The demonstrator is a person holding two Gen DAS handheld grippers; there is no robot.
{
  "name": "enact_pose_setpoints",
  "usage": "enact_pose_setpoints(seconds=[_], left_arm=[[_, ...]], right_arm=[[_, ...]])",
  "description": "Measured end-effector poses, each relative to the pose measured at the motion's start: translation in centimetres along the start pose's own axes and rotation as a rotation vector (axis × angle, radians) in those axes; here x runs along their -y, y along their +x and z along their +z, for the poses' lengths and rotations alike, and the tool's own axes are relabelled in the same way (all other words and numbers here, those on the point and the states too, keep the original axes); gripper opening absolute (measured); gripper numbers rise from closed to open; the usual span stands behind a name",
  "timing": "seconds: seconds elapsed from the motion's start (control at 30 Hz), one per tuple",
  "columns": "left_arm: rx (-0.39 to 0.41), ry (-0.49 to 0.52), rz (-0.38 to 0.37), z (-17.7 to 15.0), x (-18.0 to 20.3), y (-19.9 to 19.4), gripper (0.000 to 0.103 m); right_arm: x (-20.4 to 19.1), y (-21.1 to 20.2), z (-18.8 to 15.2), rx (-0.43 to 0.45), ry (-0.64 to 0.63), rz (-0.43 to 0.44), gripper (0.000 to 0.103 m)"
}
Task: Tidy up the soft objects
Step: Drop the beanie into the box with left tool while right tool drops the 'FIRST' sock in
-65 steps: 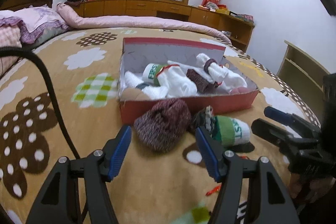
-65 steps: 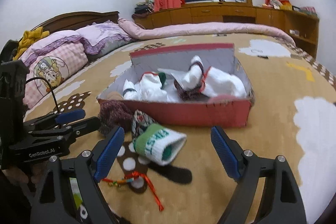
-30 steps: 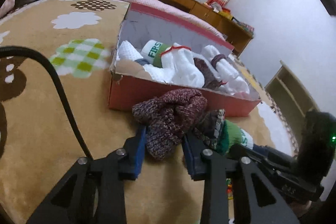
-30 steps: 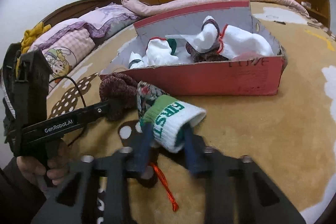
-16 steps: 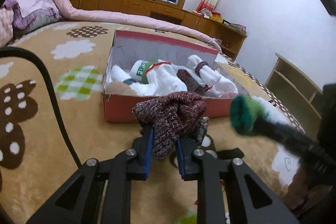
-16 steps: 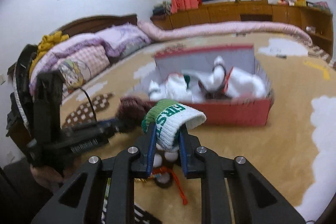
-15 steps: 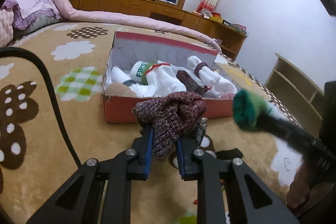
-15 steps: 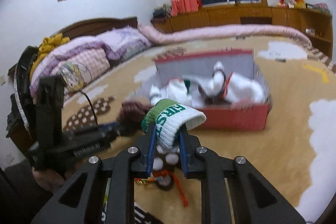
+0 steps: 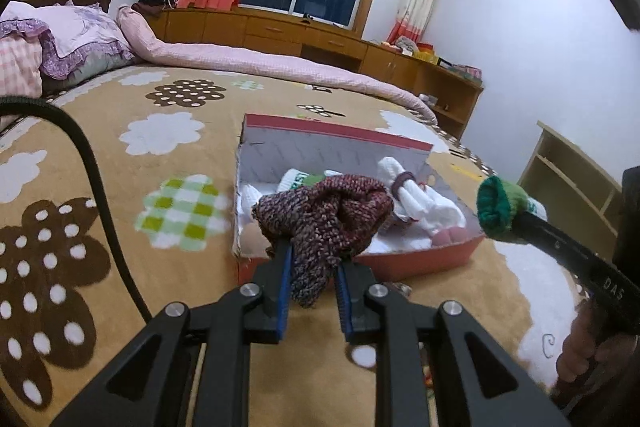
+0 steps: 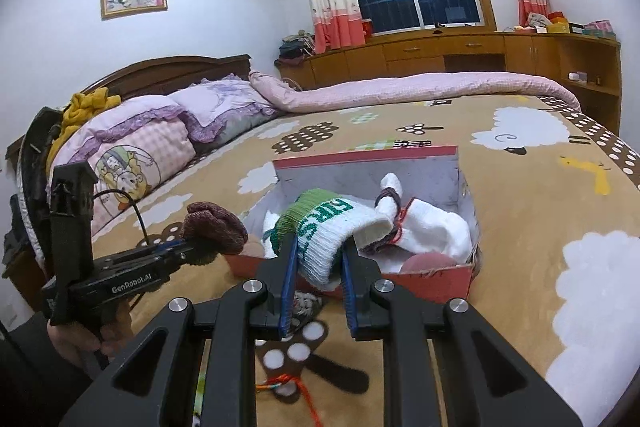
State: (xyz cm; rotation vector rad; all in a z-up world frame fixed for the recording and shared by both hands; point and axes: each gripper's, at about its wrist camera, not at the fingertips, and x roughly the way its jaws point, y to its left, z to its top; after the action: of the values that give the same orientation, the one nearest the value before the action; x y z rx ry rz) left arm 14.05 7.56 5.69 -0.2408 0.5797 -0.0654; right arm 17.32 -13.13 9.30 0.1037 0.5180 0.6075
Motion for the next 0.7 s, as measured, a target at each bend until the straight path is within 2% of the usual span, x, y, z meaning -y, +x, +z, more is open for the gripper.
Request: enact_pose_setpoints(seconds=[0.17, 0.47, 0.7], left_arm=[[-0.024, 0.029, 0.047, 0.9, -0.5, 2.4, 0.019], [-0.094, 0.056, 0.061, 2.2, -1.1, 6.5, 0.020], [-0.100, 0.119, 0.092, 2.4, -0.5, 8.4, 0.020]], right_arm=[[1.1, 2.3, -0.1, -0.041, -0.012, -0.034, 0.021], [3.2, 5.9, 0.0, -0.111, -0.001, -0.072, 0.021], [2.8, 7.8, 0.1, -0.144, -0.028, -0.075, 0.022]])
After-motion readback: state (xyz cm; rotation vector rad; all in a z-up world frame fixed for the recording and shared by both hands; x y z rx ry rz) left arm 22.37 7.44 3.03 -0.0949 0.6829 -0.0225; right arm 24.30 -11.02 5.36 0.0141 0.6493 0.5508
